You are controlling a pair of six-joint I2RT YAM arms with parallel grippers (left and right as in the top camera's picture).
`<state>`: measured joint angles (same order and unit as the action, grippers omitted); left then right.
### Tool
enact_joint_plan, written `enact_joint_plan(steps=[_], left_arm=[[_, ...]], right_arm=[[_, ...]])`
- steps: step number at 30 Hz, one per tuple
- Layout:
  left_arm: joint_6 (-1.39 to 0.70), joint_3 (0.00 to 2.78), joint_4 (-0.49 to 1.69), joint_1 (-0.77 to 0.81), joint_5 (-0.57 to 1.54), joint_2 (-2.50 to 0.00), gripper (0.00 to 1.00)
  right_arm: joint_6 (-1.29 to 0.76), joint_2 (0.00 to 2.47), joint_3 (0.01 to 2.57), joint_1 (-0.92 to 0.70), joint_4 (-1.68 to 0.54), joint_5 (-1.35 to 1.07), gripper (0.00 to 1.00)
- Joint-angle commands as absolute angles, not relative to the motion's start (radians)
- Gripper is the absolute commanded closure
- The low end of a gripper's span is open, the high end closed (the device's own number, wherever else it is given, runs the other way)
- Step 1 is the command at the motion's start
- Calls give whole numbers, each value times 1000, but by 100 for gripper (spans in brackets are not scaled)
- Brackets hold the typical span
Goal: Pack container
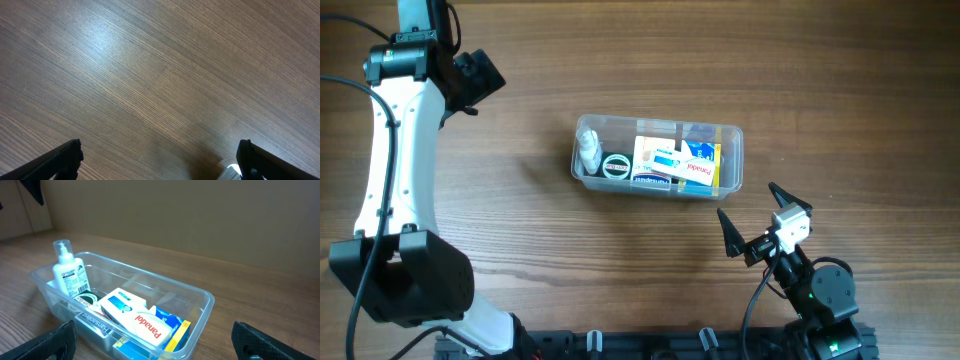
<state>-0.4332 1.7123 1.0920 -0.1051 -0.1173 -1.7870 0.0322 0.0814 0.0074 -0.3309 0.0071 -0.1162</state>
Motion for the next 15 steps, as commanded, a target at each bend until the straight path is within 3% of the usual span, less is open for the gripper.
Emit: enact_joint_plan(steps=[1,9,15], left_arm=[[-453,1722,1089,-110,-113,-1766,0],[-453,1722,1089,-110,-113,-1766,0],[-453,1722,1089,-110,-113,-1766,0]], right_arm=[[50,77,6,-325,10,-128,0],[50,72,6,-92,10,-128,0],[50,75,6,-38,10,-128,0]])
